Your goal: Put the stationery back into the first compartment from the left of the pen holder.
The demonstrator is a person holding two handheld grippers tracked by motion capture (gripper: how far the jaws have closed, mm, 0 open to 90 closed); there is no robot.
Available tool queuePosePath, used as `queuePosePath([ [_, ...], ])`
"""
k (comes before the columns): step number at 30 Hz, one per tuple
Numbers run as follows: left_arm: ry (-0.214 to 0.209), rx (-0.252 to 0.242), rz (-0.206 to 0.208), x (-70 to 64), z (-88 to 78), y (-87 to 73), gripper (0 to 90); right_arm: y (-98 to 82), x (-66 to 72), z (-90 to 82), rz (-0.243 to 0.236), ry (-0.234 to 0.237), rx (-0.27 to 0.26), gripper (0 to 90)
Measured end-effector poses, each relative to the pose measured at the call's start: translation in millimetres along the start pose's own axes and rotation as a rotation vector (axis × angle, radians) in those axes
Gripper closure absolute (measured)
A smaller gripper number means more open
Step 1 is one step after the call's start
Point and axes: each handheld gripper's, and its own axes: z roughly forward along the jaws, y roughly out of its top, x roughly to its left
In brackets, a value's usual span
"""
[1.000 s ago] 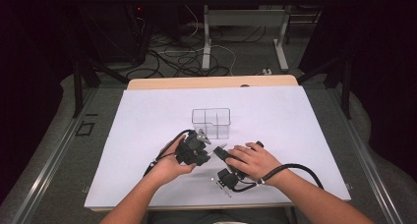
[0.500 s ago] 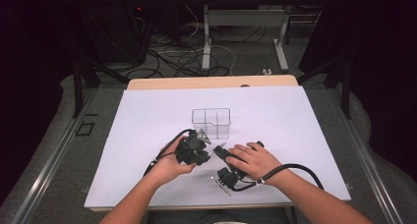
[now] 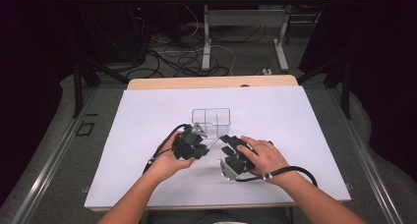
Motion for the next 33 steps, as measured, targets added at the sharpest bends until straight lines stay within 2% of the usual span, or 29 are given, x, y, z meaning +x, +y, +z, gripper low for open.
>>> queuePosePath([
  [3, 0.003, -0.03, -0.013, 1.6, -1.8, 1.7, 79.7, -8.0, -3.7, -4.9, 0.114, -0.023, 0.003, 50.5],
  [5, 0.003, -0.05, -0.016, 1.8, -3.2, 3.0, 79.7, -11.6, -6.1, -7.8, 0.155, -0.032, 0.0, 45.7],
  [6, 0.007, -0.064, -0.022, 1.4, -3.1, 3.3, 79.7, -13.9, -6.6, -10.5, 0.197, -0.044, 0.003, 44.3],
  [8, 0.014, -0.083, -0.017, 2.7, -5.1, 4.6, 79.6, -16.9, -8.9, -13.7, 0.229, -0.038, 0.0, 41.3],
  [9, 0.017, -0.097, -0.016, 3.6, -5.8, 5.2, 79.6, -18.2, -8.1, -15.8, 0.273, -0.043, 0.004, 39.2],
  [12, 0.015, -0.13, -0.029, 6.3, -8.6, 7.2, 79.6, -22.7, -7.4, -18.8, 0.316, -0.029, -0.014, 36.2],
  [13, 0.014, -0.145, -0.039, 7.3, -9.6, 8.0, 79.6, -23.8, -6.3, -20.4, 0.33, -0.033, -0.001, 35.4],
  [15, 0.014, -0.175, -0.047, 9.6, -11.7, 9.9, 79.6, -27.3, -5.4, -20.8, 0.358, -0.013, 0.01, 33.7],
  [16, 0.013, -0.188, -0.058, 10.3, -13.0, 11.0, 79.6, -29.8, -4.4, -20.1, 0.382, -0.016, 0.001, 33.3],
  [19, 0.009, -0.229, -0.067, 13.5, -17.2, 15.2, 79.7, -37.7, -4.4, -21.2, 0.455, -0.001, 0.024, 31.4],
  [20, 0.01, -0.244, -0.068, 14.6, -19.0, 16.9, 79.6, -40.4, -3.8, -19.9, 0.505, -0.004, 0.006, 30.4],
  [21, 0.008, -0.266, -0.086, 14.8, -20.3, 18.5, 79.6, -43.5, -5.0, -20.9, 0.537, 0.002, 0.024, 29.6],
  [23, 0.005, -0.302, -0.085, 18.3, -24.3, 21.6, 79.7, -49.9, -7.3, -21.5, 0.615, 0.007, 0.016, 28.2],
  [24, 0.006, -0.32, -0.105, 18.9, -26.1, 22.8, 79.7, -53.4, -8.5, -21.5, 0.657, 0.008, 0.009, 26.9],
  [25, 0.009, -0.336, -0.101, 21.4, -27.7, 24.0, 79.7, -56.9, -9.6, -21.6, 0.697, 0.01, 0.01, 25.2],
  [29, 0.02, -0.393, -0.129, 28.7, -33.3, 27.2, 79.7, -68.9, -11.6, -22.3, 0.853, 0.021, 0.002, 20.2],
  [33, 0.036, -0.45, -0.154, 34.7, -37.8, 29.7, 79.6, -76.8, -11.4, -22.4, 0.942, 0.03, 0.006, 17.3],
])
